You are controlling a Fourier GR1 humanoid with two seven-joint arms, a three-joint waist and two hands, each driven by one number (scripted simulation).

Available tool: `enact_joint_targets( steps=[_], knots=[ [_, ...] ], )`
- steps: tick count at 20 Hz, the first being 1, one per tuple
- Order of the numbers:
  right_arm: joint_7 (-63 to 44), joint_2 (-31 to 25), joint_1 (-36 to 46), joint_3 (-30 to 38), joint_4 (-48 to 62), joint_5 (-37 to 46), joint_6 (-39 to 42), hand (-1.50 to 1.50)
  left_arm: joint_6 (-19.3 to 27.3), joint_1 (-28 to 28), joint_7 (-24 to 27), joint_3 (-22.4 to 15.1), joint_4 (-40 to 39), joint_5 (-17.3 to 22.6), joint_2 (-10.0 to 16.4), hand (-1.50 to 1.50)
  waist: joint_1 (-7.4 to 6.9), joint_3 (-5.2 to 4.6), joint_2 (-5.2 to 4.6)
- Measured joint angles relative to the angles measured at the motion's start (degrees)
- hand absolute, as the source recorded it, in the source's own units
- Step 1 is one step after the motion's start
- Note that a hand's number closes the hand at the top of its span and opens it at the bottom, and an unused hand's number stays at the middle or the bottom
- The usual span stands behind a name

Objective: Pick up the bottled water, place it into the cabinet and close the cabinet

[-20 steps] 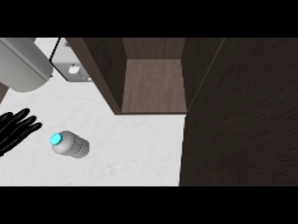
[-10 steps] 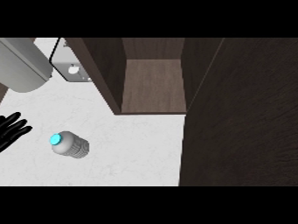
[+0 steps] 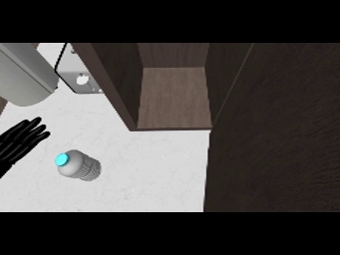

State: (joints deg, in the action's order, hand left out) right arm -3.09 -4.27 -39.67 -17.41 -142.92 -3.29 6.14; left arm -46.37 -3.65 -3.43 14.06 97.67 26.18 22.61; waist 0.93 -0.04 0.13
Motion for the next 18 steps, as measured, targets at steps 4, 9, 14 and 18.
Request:
enact_joint_targets(
  steps=[4, 9, 14, 18],
  knots=[
    [2.8, -1.0, -2.8, -0.1, 0.0, 0.2, 1.1, -1.5, -1.2, 3.3, 5.2, -0.3, -7.9, -8.0, -1.9, -1.5, 0.34, -0.02, -0.03],
    [5.8, -1.4, -5.8, -1.7, 0.0, 0.6, 1.1, -1.5, -0.8, 7.0, 12.9, -1.3, -17.8, -17.2, -3.8, -1.5, 0.47, -0.04, -0.07],
    [9.0, -2.4, -8.8, -2.0, 0.0, 0.8, 1.8, -1.5, 2.4, 8.5, 22.4, -2.2, -27.9, -25.5, -4.6, -1.5, 0.67, -0.07, -0.11],
    [11.1, -3.3, -11.3, -2.7, -0.2, 0.9, 2.1, -1.5, 6.6, 10.9, 28.3, -3.4, -35.5, -30.1, -5.7, -1.5, 0.83, -0.09, -0.14]
  ],
)
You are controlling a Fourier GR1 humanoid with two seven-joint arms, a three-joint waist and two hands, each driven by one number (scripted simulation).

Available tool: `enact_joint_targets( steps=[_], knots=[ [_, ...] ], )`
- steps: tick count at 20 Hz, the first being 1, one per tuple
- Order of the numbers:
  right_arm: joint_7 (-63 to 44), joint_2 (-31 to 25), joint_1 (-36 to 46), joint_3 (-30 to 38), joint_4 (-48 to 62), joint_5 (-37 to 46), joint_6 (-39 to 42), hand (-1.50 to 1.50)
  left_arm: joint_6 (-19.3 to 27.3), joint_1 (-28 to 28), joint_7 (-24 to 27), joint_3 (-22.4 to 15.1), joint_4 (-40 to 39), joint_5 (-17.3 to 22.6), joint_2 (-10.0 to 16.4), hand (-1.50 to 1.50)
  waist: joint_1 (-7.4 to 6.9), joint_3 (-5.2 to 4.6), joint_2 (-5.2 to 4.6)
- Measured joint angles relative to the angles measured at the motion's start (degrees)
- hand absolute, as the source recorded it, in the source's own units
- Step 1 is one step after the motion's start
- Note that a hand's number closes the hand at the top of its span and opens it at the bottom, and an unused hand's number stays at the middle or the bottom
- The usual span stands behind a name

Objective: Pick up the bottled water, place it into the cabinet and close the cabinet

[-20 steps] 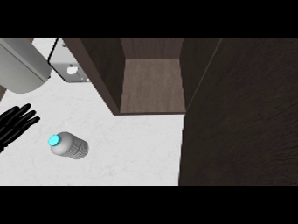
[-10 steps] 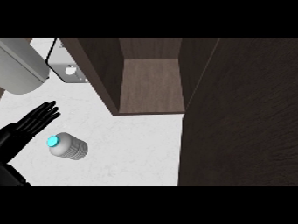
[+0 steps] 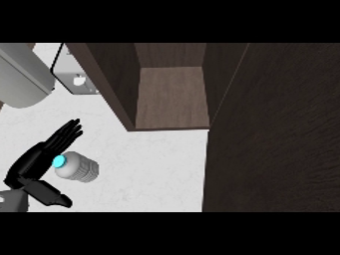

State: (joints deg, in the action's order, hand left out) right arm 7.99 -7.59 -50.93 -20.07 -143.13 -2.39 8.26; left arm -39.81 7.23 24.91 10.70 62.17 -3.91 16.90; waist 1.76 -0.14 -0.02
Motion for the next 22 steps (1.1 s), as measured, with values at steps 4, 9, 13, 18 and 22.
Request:
enact_joint_targets(
  steps=[4, 9, 13, 18, 22],
  knots=[
    [1.5, -1.0, -1.6, 0.4, 0.0, 0.0, 0.6, -1.5, 4.3, 2.5, 7.1, -1.1, -8.9, -4.2, 0.3, -1.5, 0.18, -0.03, -0.09],
    [3.1, -1.6, -2.4, -0.3, 0.3, 0.1, 0.9, -1.5, 4.4, 5.6, 11.0, -2.9, -18.7, -5.5, 1.5, -1.5, 0.43, -0.06, -0.19],
    [4.0, -1.7, -2.9, -0.9, 0.6, 0.4, 0.6, -1.5, 4.1, 7.0, 13.1, -5.1, -24.1, -6.1, 1.4, -1.5, 0.48, -0.11, -0.25],
    [5.4, -2.3, -4.3, -0.9, 0.6, 0.5, 0.7, -1.5, 4.9, 9.4, 15.0, -6.6, -29.5, -6.0, 0.0, 1.5, 0.59, -0.11, -0.27],
    [6.4, -2.7, -4.8, -0.1, 0.7, 0.5, 0.8, -1.5, 6.0, 10.6, 17.3, -6.5, -33.3, -5.2, -0.8, 1.5, 0.42, -0.1, -0.32]
  ],
)
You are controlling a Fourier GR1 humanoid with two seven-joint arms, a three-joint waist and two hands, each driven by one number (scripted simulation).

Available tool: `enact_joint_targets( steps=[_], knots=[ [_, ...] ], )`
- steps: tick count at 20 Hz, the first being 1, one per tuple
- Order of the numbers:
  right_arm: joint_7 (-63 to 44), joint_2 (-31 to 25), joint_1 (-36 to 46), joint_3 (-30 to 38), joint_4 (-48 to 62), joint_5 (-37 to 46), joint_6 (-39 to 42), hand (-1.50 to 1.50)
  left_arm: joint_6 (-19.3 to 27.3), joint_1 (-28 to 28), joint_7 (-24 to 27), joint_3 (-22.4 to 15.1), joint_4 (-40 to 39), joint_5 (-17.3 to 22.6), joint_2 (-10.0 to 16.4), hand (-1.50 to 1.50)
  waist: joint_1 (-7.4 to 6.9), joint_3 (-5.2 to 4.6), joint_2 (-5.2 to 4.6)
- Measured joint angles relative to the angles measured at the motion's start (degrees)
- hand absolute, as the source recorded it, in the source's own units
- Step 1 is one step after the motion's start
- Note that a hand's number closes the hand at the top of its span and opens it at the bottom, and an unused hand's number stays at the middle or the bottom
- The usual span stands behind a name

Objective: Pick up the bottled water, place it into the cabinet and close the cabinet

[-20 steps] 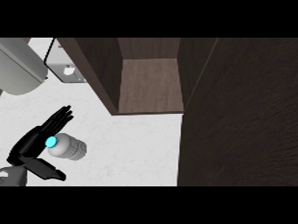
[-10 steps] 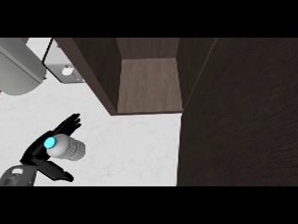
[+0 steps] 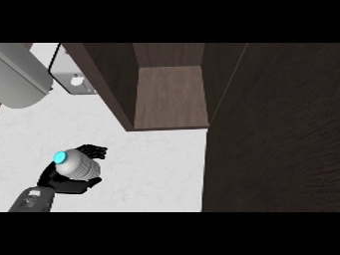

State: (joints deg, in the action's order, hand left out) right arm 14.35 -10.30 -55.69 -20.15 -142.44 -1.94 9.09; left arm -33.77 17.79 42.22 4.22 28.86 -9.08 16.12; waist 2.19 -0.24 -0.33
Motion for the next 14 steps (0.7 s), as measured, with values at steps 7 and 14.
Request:
enact_joint_targets(
  steps=[7, 14],
  knots=[
    [1.7, -0.7, -2.3, -0.7, -0.1, 0.1, 0.1, -1.5, -0.7, 2.5, 0.5, 0.6, -4.6, 2.6, -0.8, 1.5, 0.1, 0.07, 0.06],
    [2.4, -0.6, -2.5, -0.6, 0.2, 0.3, -0.6, -1.5, 8.1, 1.2, 3.5, 7.3, -5.1, 9.8, -6.6, 1.5, -1.15, 0.34, 0.42]
  ],
)
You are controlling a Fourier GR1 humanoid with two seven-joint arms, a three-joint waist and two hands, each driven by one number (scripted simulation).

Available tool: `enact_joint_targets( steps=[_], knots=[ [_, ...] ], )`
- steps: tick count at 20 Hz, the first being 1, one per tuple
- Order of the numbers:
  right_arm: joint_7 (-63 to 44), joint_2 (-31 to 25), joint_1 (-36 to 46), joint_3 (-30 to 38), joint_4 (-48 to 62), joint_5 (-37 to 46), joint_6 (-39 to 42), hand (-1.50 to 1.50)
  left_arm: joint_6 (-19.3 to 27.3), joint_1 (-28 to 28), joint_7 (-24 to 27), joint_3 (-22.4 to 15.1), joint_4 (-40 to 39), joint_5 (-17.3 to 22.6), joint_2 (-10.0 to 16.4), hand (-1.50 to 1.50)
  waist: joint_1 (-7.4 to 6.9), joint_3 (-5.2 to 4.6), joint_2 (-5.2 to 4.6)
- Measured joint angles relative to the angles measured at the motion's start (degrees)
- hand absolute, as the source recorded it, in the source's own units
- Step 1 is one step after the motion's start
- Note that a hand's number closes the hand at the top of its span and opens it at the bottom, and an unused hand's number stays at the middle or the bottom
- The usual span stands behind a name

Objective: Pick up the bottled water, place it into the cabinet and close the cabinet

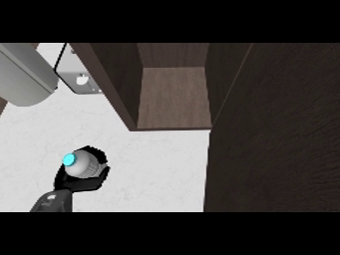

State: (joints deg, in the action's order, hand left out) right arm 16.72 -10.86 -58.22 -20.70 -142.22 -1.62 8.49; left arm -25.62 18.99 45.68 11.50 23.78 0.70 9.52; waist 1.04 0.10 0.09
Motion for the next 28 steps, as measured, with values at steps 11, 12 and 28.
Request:
enact_joint_targets(
  steps=[11, 12, 28],
  knots=[
    [0.1, -0.5, -0.3, -0.2, 0.1, 0.1, -0.3, -1.5, 9.2, -2.1, 4.0, 0.0, 5.7, 8.6, -8.2, 1.5, -0.55, 0.01, 0.2],
    [0.0, -0.5, -0.2, 0.0, 0.2, 0.1, -0.3, -1.5, 9.3, -1.6, 3.2, -0.9, 6.4, 10.0, -8.4, 1.5, -0.54, -0.01, 0.2],
    [0.4, -1.1, -1.0, 0.1, -0.2, -0.4, -0.2, -1.5, 31.5, 3.4, -12.7, -23.7, 27.2, 22.9, -9.5, 1.5, -0.1, -0.08, 0.25]
  ],
)
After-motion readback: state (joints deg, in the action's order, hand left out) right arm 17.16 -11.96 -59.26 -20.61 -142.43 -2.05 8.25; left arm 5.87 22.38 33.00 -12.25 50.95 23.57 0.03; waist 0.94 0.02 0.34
